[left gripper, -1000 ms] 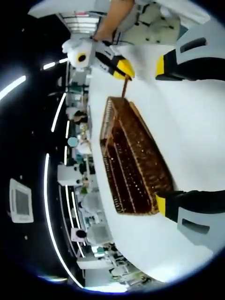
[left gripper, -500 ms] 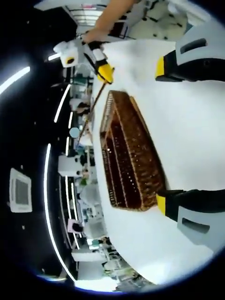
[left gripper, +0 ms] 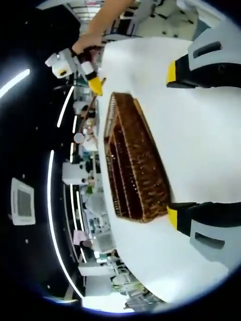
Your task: Arrange the knives, forks, and spoons in their matching storage slots by inserting each utensil handle-first until every utensil is classified and aligned in the correct compartment
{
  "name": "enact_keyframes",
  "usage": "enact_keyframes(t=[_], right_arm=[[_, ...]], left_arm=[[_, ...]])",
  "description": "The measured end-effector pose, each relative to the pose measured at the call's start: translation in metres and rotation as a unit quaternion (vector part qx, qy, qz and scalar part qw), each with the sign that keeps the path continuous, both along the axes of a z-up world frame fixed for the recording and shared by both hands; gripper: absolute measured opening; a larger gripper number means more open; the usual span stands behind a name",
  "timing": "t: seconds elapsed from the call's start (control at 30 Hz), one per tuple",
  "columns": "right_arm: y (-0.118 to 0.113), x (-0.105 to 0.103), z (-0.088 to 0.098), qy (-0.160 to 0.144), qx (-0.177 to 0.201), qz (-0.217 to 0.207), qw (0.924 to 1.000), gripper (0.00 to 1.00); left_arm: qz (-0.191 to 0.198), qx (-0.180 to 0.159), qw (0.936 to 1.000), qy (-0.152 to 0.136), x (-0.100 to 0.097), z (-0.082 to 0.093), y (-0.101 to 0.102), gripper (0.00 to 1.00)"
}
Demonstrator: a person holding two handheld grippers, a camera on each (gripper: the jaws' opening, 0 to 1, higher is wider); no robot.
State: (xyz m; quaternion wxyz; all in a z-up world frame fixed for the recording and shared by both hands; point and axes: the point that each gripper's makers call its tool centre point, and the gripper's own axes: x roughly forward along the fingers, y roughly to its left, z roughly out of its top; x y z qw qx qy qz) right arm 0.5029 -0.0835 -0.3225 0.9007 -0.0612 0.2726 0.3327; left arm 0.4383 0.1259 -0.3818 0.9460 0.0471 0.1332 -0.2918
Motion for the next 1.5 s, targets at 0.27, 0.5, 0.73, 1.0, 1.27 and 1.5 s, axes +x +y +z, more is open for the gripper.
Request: enact_keyframes(t=[0.27,0.5,0.73,1.0,1.27,1.5], right_arm=[[-0.001,0.017,-0.004,0.009,-0.007,-0.026,0.9996,0.06],[-0.002,0.036,-0.008,0.038,0.007,-0.085,0.9956,0.06],[-0.001,0.052,-0.016,0.055,0.011,-0.121,0.9912,0.06],[0.002,0.056,-0.025,0.069,0.009,-0.125,0.9897,0.06],[-0.005,0.059,-0.034,0.081,0.001,-0.149,0.9856,0.06],[-0.003,0.054,-0.053,0.112,0.001,-0.196,0.9742,0.06]], left_arm=[[0.007,-0.017,0.9998,-0.007,-0.001,0.0,0.003,0.94],[0.012,-0.019,0.9997,-0.003,-0.002,-0.002,0.005,0.94],[0.021,-0.022,0.9994,-0.014,-0.004,0.006,0.007,0.94],[0.024,-0.028,0.9992,-0.014,-0.005,0.006,0.012,0.94],[0.019,-0.017,0.9997,-0.006,-0.006,0.001,0.01,0.94],[0.017,0.002,0.9998,-0.013,-0.009,0.003,0.009,0.94]])
